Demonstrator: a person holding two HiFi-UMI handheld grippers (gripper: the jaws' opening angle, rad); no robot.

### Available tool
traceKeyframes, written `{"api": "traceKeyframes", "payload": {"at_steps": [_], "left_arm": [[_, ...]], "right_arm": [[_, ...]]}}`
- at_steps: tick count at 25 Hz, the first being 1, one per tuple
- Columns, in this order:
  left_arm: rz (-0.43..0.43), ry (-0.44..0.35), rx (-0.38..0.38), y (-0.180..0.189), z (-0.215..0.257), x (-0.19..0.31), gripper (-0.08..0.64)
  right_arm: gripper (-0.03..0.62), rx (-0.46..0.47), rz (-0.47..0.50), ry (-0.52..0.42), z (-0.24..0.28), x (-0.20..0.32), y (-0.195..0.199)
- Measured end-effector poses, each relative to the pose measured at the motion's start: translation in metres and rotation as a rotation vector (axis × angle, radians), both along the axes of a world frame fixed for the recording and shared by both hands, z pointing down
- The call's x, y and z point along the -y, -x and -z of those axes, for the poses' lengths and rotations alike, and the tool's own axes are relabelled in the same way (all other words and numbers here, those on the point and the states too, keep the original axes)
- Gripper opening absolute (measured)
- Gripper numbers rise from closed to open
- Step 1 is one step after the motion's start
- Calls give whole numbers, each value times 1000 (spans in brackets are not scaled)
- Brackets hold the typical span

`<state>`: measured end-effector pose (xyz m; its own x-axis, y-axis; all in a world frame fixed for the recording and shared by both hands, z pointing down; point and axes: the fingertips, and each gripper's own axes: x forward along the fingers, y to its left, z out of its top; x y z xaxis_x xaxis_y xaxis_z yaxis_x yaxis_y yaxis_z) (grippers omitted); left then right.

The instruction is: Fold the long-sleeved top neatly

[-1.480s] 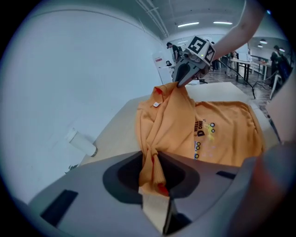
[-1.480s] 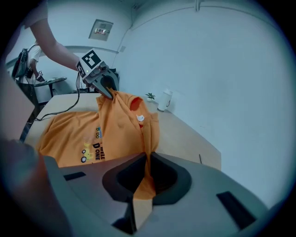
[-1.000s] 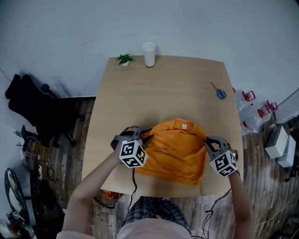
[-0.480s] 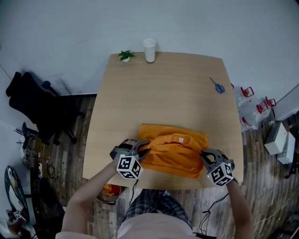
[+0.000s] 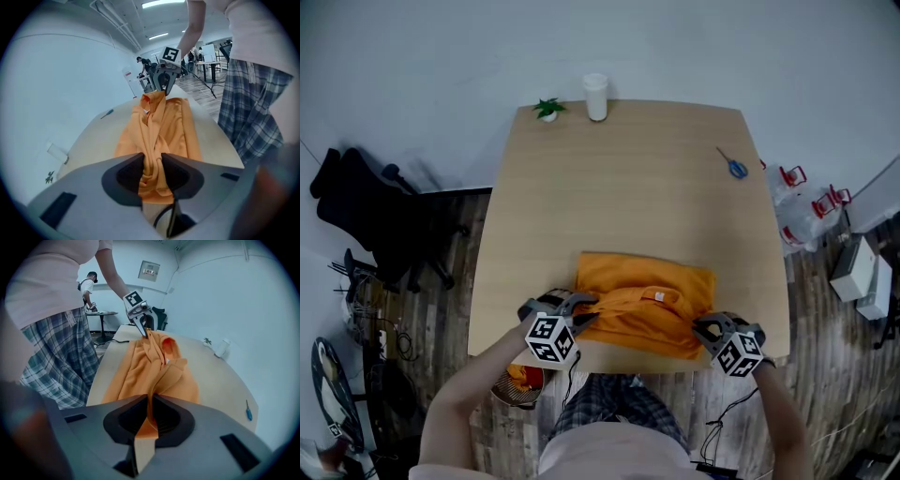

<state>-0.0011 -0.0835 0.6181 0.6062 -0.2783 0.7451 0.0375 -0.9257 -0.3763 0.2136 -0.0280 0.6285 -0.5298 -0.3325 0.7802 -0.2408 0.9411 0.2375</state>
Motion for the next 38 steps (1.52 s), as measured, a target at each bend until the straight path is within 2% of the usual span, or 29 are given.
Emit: {"api": "traceKeyframes", "payload": {"at_steps": [4, 7, 11, 14, 19, 23, 24, 26, 29, 33, 38], "left_arm": [[0, 135, 39, 8, -15, -13, 168], [-4, 209, 73, 17, -27, -25, 207], [14, 269, 82, 24, -34, -36, 254], [34, 254, 78, 24, -32, -37, 255], [111, 154, -25, 1, -2, -21, 255], [55, 89, 11, -20, -12, -23, 240], [46, 70, 16, -23, -13, -23, 206], [42, 42, 11, -26, -11, -22, 108], [41, 39, -12, -26, -4, -25, 41], [13, 107, -28, -22, 10, -41, 38], [-62, 231, 69, -17, -10, -68, 50]], "right_arm": [[54, -60, 21, 95, -25, -18, -4], [69, -89, 3, 184, -43, -33, -11], [102, -34, -89, 260, -51, -42, -16], [132, -10, -118, 259, -45, -40, -14], [183, 96, -143, 164, -11, -25, 12], [212, 73, -77, 145, -17, -26, 44], [207, 59, -72, 137, -21, -25, 48], [149, 53, -86, 123, -24, -19, 52], [44, 77, -102, 117, -18, -15, 53], [40, 80, -54, 115, 2, -30, 52], [44, 8, -16, 174, -16, -54, 50]]}}
